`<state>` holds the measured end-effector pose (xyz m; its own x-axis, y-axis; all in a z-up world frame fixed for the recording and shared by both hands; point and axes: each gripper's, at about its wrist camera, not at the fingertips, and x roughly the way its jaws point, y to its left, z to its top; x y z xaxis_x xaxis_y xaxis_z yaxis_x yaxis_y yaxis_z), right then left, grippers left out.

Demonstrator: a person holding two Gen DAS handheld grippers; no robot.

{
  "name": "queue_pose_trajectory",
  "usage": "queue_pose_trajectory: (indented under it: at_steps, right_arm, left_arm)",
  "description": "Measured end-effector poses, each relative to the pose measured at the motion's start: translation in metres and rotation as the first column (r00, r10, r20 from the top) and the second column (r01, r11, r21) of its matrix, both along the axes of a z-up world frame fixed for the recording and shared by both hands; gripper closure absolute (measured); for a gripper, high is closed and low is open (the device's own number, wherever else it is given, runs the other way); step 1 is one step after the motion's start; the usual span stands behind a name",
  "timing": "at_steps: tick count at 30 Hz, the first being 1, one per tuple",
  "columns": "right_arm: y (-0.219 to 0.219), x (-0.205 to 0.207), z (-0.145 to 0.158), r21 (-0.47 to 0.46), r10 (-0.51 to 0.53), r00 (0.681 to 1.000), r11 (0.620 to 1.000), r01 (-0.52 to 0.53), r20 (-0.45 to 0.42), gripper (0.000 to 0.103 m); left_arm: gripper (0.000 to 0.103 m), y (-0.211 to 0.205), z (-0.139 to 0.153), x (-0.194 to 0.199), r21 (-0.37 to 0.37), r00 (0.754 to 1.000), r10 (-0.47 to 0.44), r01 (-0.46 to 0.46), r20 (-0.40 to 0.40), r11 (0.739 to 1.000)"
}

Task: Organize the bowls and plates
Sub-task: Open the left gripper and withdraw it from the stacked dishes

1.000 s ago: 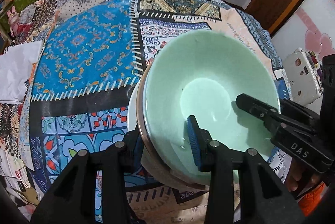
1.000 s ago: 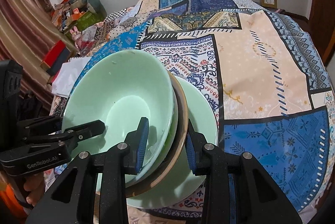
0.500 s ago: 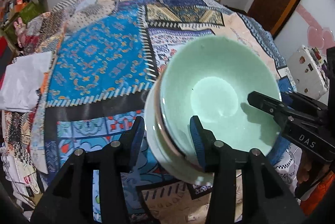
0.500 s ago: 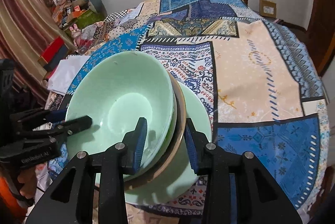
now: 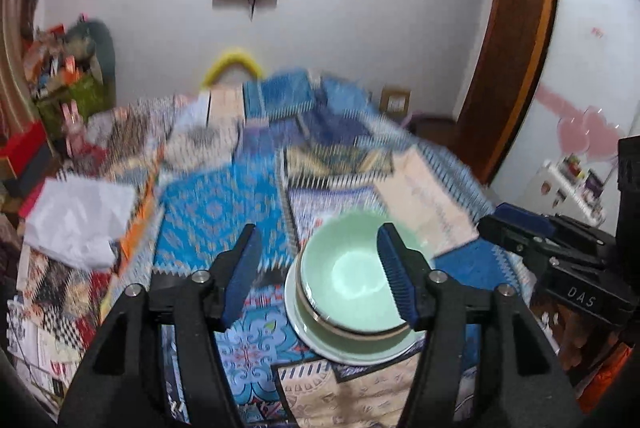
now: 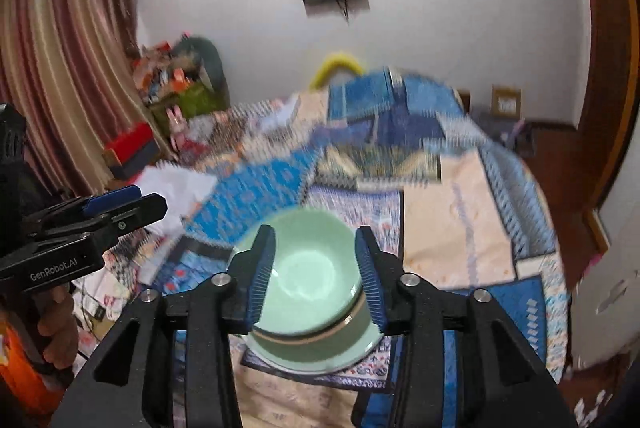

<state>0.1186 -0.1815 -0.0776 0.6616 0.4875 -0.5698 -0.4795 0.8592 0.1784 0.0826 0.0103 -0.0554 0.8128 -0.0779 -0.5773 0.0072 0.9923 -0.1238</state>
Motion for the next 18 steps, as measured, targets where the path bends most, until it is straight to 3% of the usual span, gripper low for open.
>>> queue_pose_trajectory:
  at_steps: [5,9,15,18]
  right_arm:
    - [0.001,-0.028,0.035,0.02,0.017,0.991,1.0,-0.019,0.131,0.062]
    - [0.0,-0.046,0.054,0.025,0.021,0.976,0.999,-0.027,0.216,0.057]
    - [-0.001,-0.06,0.064,0.041,-0.003,0.953,0.999,-0.01,0.303,0.036]
    - [-0.001,-0.062,0.065,0.054,-0.019,0.948,0.999,0.002,0.318,0.017]
  left_arm:
    - [0.03,-0.008,0.044,-0.038,0.021,0.985,-0.005,0.001,0.173,1.0]
    - [0.02,-0.01,0.063,-0.059,0.021,0.966,0.005,-0.011,0.259,1.0]
    - [0.006,-0.015,0.075,-0.082,0.044,0.938,0.016,-0.033,0.346,0.998]
    - [0.001,-0.017,0.076,-0.089,0.059,0.929,0.019,-0.044,0.369,0.997]
